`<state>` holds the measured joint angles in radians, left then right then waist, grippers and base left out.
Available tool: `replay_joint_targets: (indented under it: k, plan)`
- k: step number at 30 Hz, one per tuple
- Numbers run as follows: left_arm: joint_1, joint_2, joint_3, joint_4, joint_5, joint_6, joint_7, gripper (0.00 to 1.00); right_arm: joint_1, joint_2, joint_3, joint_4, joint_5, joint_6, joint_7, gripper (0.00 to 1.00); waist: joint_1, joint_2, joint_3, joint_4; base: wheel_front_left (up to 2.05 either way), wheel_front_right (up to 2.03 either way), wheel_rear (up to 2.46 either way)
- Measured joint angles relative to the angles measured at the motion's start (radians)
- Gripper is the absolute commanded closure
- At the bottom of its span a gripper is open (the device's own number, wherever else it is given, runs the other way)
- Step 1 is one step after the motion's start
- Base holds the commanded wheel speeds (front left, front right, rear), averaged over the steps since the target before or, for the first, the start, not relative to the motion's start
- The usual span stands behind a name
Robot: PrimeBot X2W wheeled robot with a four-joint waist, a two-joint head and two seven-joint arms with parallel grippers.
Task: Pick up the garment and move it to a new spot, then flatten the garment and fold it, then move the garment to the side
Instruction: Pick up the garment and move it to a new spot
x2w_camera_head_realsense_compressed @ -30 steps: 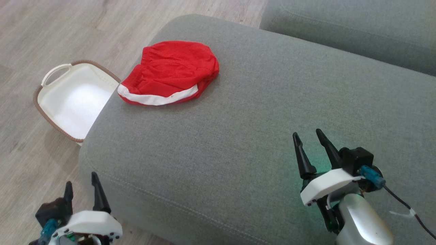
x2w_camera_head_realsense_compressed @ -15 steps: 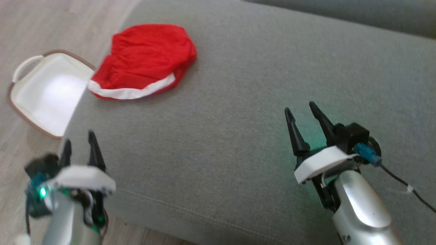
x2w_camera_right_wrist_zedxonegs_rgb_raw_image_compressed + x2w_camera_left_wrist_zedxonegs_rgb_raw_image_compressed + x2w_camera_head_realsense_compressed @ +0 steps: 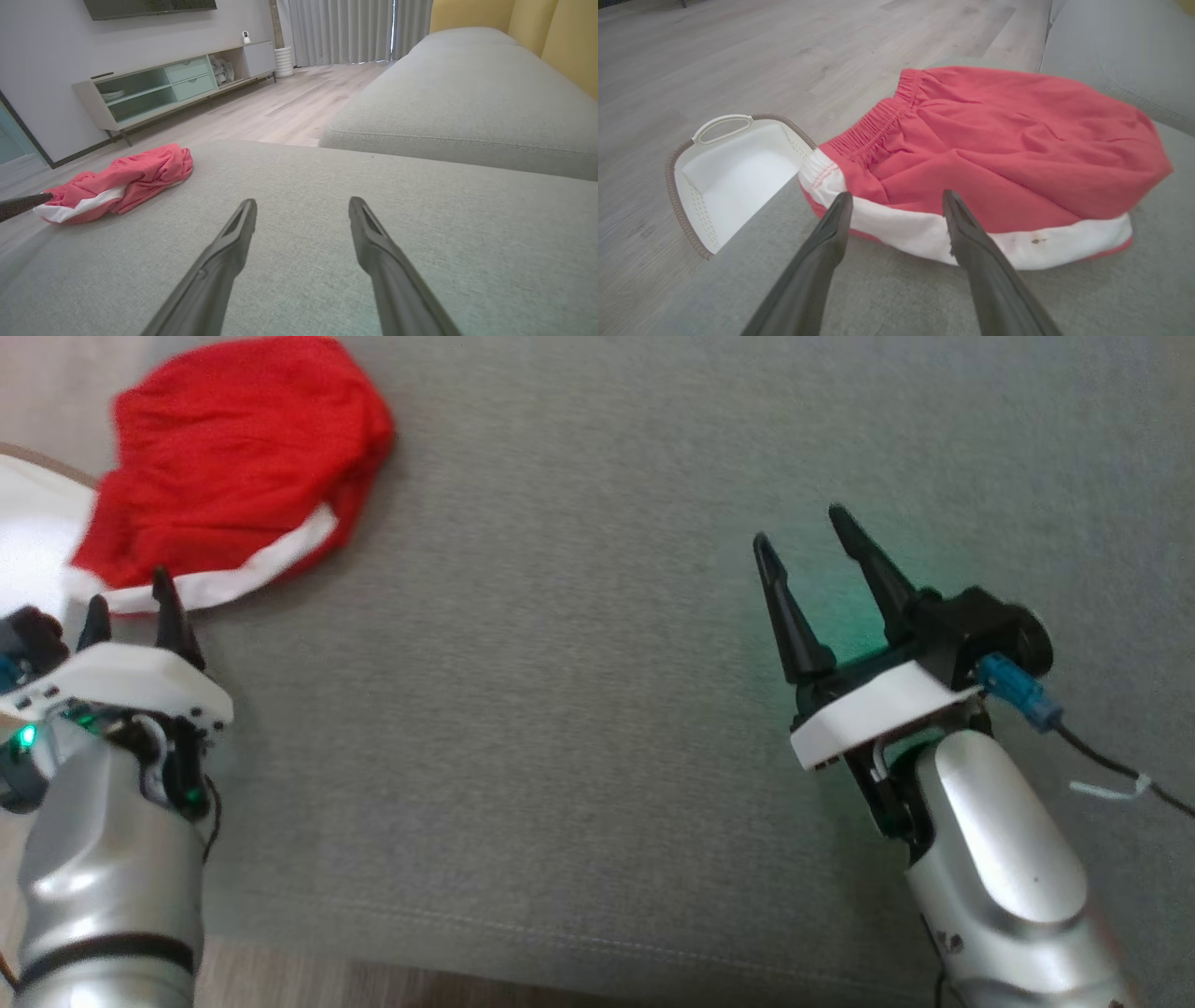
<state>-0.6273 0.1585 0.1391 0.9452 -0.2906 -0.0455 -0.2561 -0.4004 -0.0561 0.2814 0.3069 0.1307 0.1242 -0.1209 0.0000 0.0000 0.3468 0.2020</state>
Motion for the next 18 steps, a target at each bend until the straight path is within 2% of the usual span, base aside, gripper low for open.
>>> replay_joint_targets:
  k: [8,9,11,18]
  plan:
    - [-0.116,0.021,-0.001,0.194,0.0,0.024,0.052,0.0,-0.019,-0.002,-0.004,-0.053,-0.007,0.0,0.017,0.0,0.0,0.0,0.059,-0.079,0.0,0.0,0.0]
    - [-0.125,0.028,-0.001,0.202,0.0,0.025,0.052,0.05,-0.019,-0.003,-0.005,-0.056,-0.008,0.0,0.017,0.0,0.0,0.0,0.063,-0.085,0.0,0.0,0.0]
    - [-0.145,0.041,-0.002,0.223,-0.002,0.023,0.052,1.0,-0.019,-0.003,-0.012,-0.058,-0.008,0.0,0.017,0.0,0.0001,0.0,0.07,-0.095,0.0,0.0,0.0]
    - [-0.164,0.056,-0.038,0.243,0.012,-0.001,0.024,1.0,-0.019,-0.004,-0.026,-0.045,0.006,0.0,0.004,0.0,0.0001,0.0,0.053,-0.109,0.0,0.0,0.0]
